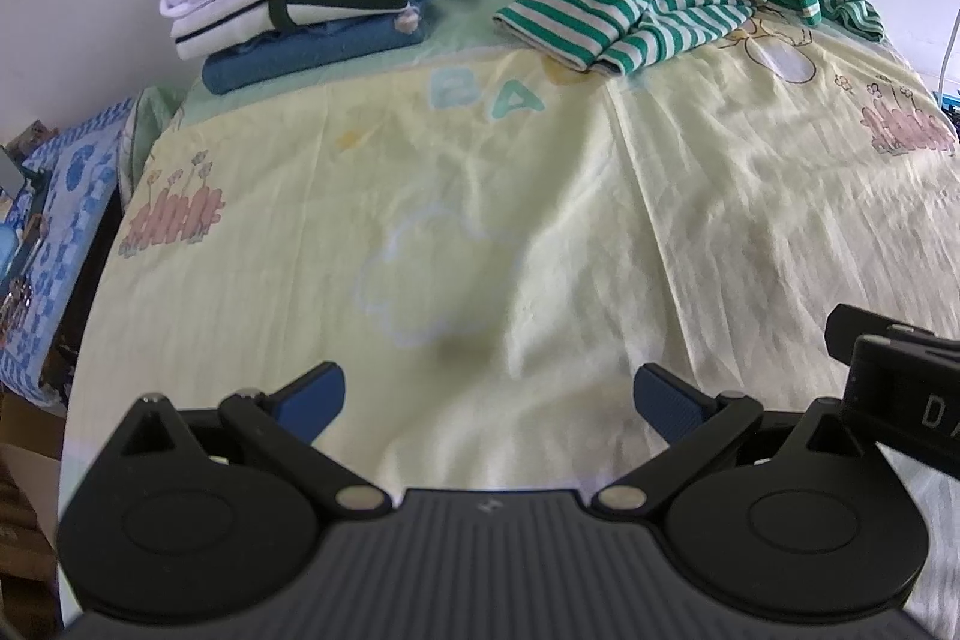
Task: Fold clothes
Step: 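Move both grippers, open, toward the green striped shirt on the bed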
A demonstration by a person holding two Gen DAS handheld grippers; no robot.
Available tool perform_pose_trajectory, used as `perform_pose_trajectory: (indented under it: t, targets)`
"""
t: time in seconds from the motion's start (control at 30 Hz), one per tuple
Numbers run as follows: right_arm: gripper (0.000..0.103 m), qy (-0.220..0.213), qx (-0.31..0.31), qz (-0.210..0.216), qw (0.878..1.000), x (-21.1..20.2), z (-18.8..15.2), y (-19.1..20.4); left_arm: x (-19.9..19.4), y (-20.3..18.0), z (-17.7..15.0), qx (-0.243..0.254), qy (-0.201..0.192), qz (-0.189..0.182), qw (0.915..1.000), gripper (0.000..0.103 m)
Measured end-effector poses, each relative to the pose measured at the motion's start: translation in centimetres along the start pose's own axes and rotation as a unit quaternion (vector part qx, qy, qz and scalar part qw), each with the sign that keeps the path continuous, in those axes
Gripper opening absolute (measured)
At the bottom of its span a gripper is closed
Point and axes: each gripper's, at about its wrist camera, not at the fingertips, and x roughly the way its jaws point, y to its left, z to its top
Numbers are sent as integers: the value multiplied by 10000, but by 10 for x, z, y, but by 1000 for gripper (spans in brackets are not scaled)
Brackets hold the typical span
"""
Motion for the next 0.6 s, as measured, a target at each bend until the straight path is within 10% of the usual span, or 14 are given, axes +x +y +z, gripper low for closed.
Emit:
perform_pose_trajectory:
  t: [0.6]
  targets:
    - [91, -130, -242, 289, 9992, 1, 18, -24, -16, -25, 12, -43, -265, 278, 9993, 102]
